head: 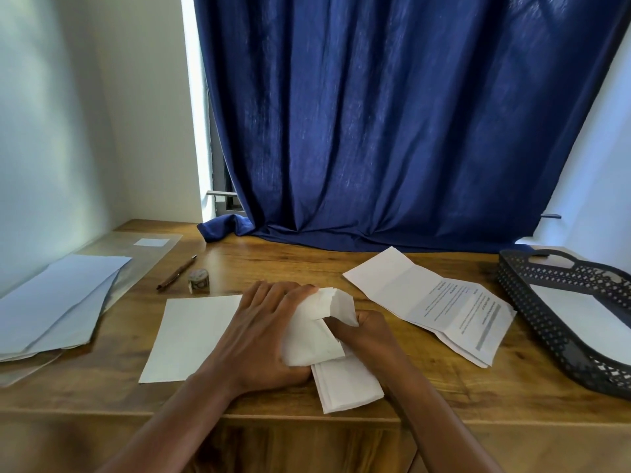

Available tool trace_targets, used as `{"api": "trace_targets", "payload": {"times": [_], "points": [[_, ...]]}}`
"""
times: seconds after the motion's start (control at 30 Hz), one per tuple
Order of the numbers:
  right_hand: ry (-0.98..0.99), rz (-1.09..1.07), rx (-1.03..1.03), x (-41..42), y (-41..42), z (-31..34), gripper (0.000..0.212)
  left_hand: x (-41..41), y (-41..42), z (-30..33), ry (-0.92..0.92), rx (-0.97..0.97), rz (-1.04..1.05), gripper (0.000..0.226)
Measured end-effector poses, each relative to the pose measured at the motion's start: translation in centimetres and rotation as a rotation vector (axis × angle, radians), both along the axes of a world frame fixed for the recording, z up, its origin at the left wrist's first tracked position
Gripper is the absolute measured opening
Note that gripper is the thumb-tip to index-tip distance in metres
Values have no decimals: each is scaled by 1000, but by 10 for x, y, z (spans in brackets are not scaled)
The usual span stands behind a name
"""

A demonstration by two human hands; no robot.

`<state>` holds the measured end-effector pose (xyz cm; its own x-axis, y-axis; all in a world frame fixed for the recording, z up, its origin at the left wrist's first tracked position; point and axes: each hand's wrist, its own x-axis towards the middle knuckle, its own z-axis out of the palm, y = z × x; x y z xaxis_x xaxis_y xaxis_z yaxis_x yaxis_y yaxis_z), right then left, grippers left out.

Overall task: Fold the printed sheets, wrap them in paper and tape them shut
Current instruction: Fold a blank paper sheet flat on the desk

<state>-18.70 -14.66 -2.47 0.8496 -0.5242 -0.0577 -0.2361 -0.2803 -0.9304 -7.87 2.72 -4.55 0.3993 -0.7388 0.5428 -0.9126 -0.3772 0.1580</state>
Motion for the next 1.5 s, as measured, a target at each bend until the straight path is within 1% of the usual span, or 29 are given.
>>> {"api": "trace_targets", "payload": {"times": [0.07,0.13,0.17,0.2,0.27,0.3,0.37,0.43,0.47,0.5,0.53,0.63,0.67,0.7,0.73,0.87,1.0,1.07,1.17,1.27,1.37,1.5], "points": [[-54,14,33,-5,1,1,34,1,0,1,14,-3,7,113],[-149,35,157,-11,0,3,40,1,0,1,31,-9,23,114],[-188,27,210,-14,-1,3,36,1,1,1,38,-18,31,114],[-217,-5,237,-18,-2,5,25,1,2,1,46,-28,40,114],[-229,-101,180,-25,-13,5,8,3,3,1,60,-47,65,114],[-224,-121,141,-30,-19,6,11,4,4,1,62,-56,79,114],[-206,-111,9,-38,-34,10,38,6,4,1,61,-76,97,115],[-151,-102,-213,-48,-45,24,68,7,4,0,53,-90,100,116],[-120,-106,-288,-52,-50,32,79,7,3,-1,49,-90,99,116],[-103,-98,-319,-57,-54,42,83,8,3,-1,44,-90,99,116],[-97,-77,-327,-62,-55,51,78,8,3,-2,36,-93,101,116],[-51,36,-374,-74,-58,73,33,8,2,-2,14,-100,110,115],[-37,56,-415,-74,-59,76,21,8,2,-2,14,-101,111,115],[-14,64,-453,-73,-60,76,14,9,2,-2,14,-103,111,115],[21,70,-483,-71,-61,75,12,9,3,-2,16,-105,112,115],[146,81,-597,-59,-72,62,17,10,3,-4,26,-114,116,115],[170,120,-630,-56,-79,63,12,13,4,-5,48,-142,122,115],[192,174,-643,-55,-80,64,11,13,3,-5,35,-146,105,114],[250,253,-670,-49,-80,61,21,10,1,-5,-4,-131,67,111],[295,284,-696,-41,-79,64,28,9,0,-5,-33,-92,52,110],[296,280,-760,-30,-76,72,25,9,0,-4,-44,-80,38,109],[229,190,-844,-10,-63,82,28,7,0,-4,-56,-93,-6,107]]}}
